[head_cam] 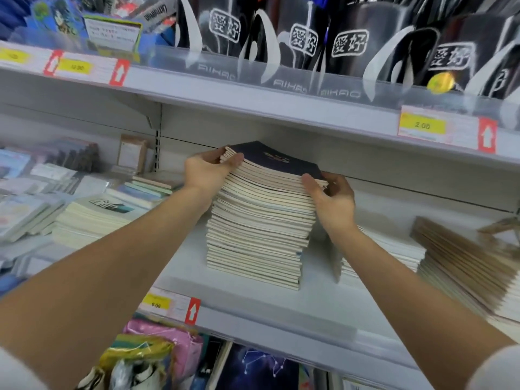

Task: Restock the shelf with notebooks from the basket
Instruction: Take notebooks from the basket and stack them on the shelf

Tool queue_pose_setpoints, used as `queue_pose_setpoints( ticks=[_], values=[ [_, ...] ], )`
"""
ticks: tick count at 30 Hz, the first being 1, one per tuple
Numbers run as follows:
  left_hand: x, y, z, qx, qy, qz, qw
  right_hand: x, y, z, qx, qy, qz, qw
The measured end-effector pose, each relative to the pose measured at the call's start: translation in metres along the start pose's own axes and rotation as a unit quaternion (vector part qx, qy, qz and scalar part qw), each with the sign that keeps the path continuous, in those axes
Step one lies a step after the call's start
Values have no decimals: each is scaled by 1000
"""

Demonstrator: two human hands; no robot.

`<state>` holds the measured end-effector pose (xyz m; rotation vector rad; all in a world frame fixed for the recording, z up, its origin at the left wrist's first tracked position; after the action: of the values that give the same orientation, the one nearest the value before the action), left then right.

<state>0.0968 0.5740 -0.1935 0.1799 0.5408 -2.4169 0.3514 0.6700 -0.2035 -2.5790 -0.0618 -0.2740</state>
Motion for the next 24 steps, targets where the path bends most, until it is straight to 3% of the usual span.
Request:
queue_pose_setpoints(
  ticks=[5,7,9,13,18,24],
  values=[
    [-3,12,5,17,-3,-38,999,5,10,-18,58,120,38,990],
    [1,20,6,13,-25,-60,998,7,18,-41,149,219,89,960],
    [16,30,5,21,-54,-52,997,0,27,-61,219,315,90,919],
    [58,57,5,18,-110,-34,993,-31,62,-83,305,399,17,864],
    [138,117,2,76,-163,34,983,-96,140,-92,297,273,-171,899],
    [269,200,-25,199,-174,126,956,-189,261,-85,270,231,-320,878]
  ],
)
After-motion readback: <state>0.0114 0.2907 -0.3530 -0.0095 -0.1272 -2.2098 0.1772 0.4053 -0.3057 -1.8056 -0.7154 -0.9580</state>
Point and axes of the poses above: each hand's wrist, its own y-axis away from the middle knuckle, its own x-axis out of the back of the hand, z = x × y, the point moved 7 cm from there along -y, towards the middle knuckle, and after that the axes turned 4 degrees about -z, right-handed, at the moved point
